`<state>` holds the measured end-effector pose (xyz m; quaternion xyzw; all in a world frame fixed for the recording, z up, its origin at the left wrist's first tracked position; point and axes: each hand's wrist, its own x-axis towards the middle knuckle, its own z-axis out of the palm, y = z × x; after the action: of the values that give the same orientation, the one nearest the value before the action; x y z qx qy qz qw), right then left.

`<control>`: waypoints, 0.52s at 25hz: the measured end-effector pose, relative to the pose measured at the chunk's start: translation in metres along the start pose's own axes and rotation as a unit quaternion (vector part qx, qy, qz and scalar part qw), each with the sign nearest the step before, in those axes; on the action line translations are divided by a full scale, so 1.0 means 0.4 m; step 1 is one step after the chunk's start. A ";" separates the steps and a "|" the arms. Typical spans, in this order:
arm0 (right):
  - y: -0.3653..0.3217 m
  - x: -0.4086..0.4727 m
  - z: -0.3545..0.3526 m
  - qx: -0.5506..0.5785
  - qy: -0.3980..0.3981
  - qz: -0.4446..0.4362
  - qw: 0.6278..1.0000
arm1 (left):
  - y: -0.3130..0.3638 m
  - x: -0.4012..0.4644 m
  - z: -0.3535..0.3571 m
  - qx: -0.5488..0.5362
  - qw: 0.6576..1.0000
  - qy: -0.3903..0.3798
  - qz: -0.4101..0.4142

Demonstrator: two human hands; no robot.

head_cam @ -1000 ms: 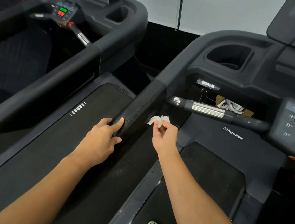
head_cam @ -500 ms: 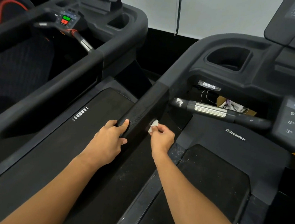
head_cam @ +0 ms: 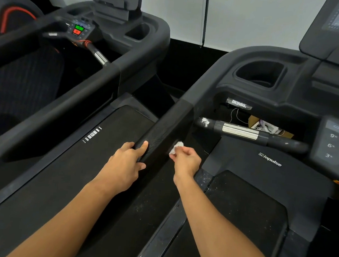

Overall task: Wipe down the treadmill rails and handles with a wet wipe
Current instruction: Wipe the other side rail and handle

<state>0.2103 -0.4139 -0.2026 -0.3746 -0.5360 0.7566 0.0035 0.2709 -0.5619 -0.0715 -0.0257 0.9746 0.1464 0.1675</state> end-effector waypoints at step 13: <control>-0.001 0.024 0.007 -0.037 0.006 0.082 0.996 | 0.013 -0.006 -0.010 0.002 1.000 -0.005 -0.008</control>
<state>0.2015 -0.4121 -0.2071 -0.4214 -0.5315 0.7315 -0.0692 0.2715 -0.5581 -0.0658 -0.0320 0.9739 0.1431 0.1732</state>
